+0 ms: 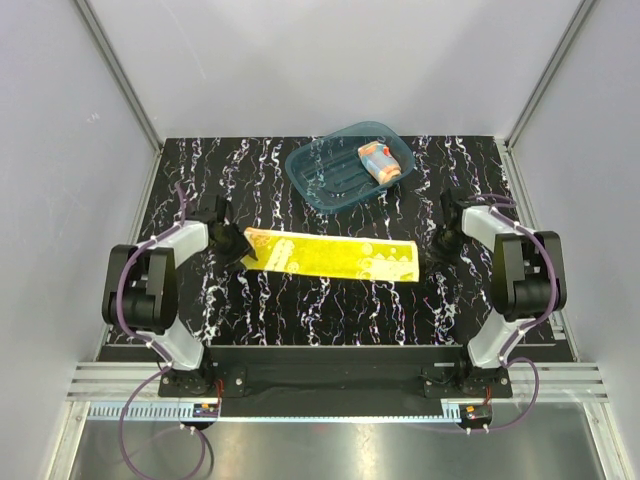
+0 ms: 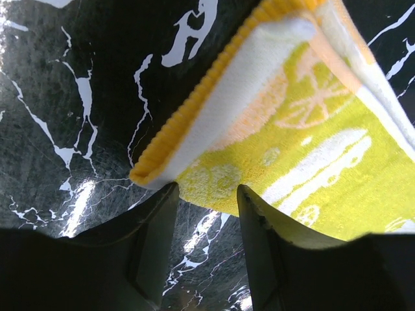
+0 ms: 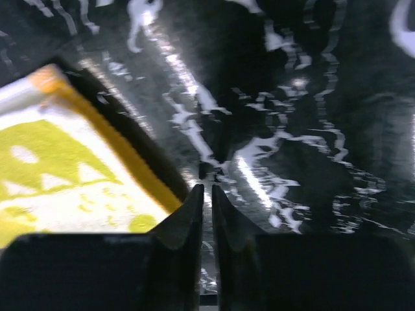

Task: Roll the towels
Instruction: Fold the towel

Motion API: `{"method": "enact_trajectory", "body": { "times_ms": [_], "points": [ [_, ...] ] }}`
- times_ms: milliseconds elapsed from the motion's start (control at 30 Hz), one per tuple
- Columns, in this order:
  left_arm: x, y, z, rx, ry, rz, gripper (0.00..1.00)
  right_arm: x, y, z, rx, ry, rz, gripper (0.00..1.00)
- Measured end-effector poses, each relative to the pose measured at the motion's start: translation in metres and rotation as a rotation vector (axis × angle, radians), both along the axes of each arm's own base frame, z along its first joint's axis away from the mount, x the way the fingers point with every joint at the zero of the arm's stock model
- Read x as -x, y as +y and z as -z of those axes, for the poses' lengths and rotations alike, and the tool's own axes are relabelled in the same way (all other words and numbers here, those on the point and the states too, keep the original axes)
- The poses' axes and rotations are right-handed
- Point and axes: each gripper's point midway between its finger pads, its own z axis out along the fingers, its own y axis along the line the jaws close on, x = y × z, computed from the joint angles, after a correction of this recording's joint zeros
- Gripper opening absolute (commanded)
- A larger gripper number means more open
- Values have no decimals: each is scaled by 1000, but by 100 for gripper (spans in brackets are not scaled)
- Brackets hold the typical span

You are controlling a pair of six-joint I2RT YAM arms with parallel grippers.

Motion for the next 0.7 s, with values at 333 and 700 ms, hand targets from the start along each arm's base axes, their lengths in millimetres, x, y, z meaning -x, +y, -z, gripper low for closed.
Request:
{"method": "enact_trajectory", "body": {
  "times_ms": [333, 700],
  "points": [
    [17, 3, -2, 3, 9, -3, 55, 3, -20, -28, 110, -51, 1, 62],
    [21, 6, -79, -17, -104, 69, 65, 20, 28, -77, -184, -245, 20, 66]
  ]
}}
